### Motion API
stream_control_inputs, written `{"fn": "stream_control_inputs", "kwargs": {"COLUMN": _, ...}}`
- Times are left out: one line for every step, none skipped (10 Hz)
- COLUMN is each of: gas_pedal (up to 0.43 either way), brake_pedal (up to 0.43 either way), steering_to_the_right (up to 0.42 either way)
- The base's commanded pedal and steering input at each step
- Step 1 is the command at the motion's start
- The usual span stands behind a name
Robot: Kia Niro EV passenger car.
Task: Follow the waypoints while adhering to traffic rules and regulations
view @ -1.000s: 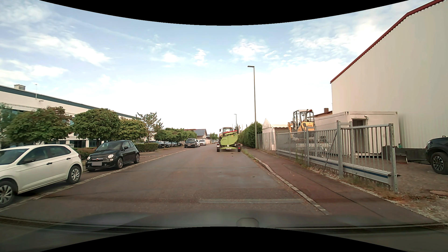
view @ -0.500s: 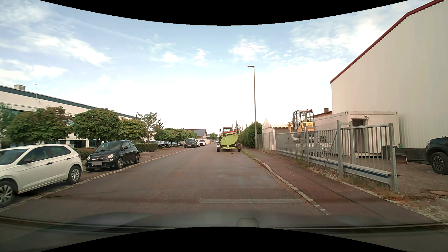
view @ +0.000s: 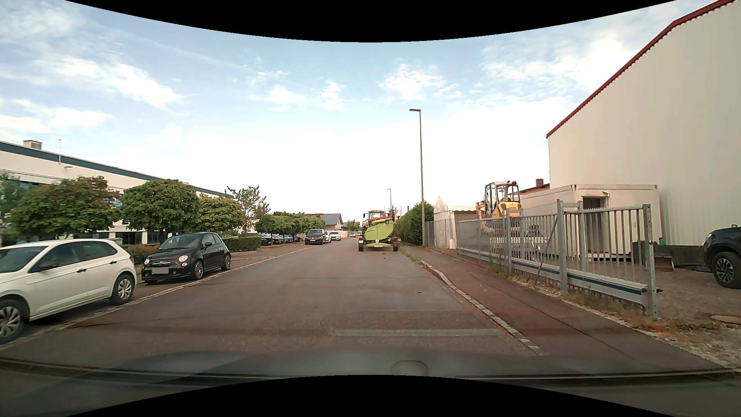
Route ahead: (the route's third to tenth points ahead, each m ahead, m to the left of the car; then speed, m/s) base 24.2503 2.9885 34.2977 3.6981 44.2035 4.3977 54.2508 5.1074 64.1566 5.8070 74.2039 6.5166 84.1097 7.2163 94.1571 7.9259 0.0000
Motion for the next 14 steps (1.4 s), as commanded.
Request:
{"fn": "stream_control_inputs", "kwargs": {"gas_pedal": 0.0, "brake_pedal": 0.28, "steering_to_the_right": -0.007}}
{"fn": "stream_control_inputs", "kwargs": {"gas_pedal": 0.0, "brake_pedal": 0.28, "steering_to_the_right": -0.007}}
{"fn": "stream_control_inputs", "kwargs": {"gas_pedal": 0.0, "brake_pedal": 0.28, "steering_to_the_right": -0.007}}
{"fn": "stream_control_inputs", "kwargs": {"gas_pedal": 0.0, "brake_pedal": 0.28, "steering_to_the_right": -0.007}}
{"fn": "stream_control_inputs", "kwargs": {"gas_pedal": 0.0, "brake_pedal": 0.28, "steering_to_the_right": -0.007}}
{"fn": "stream_control_inputs", "kwargs": {"gas_pedal": 0.0, "brake_pedal": 0.28, "steering_to_the_right": -0.007}}
{"fn": "stream_control_inputs", "kwargs": {"gas_pedal": 0.0, "brake_pedal": 0.28, "steering_to_the_right": -0.007}}
{"fn": "stream_control_inputs", "kwargs": {"gas_pedal": 0.0, "brake_pedal": 0.28, "steering_to_the_right": -0.007}}
{"fn": "stream_control_inputs", "kwargs": {"gas_pedal": 0.0, "brake_pedal": 0.28, "steering_to_the_right": -0.007}}
{"fn": "stream_control_inputs", "kwargs": {"gas_pedal": 0.0, "brake_pedal": 0.28, "steering_to_the_right": -0.007}}
{"fn": "stream_control_inputs", "kwargs": {"gas_pedal": 0.0, "brake_pedal": 0.28, "steering_to_the_right": -0.007}}
{"fn": "stream_control_inputs", "kwargs": {"gas_pedal": 0.0, "brake_pedal": 0.28, "steering_to_the_right": -0.007}}
{"fn": "stream_control_inputs", "kwargs": {"gas_pedal": 0.0, "brake_pedal": 0.28, "steering_to_the_right": -0.007}}
{"fn": "stream_control_inputs", "kwargs": {"gas_pedal": 0.0, "brake_pedal": 0.28, "steering_to_the_right": -0.007}}
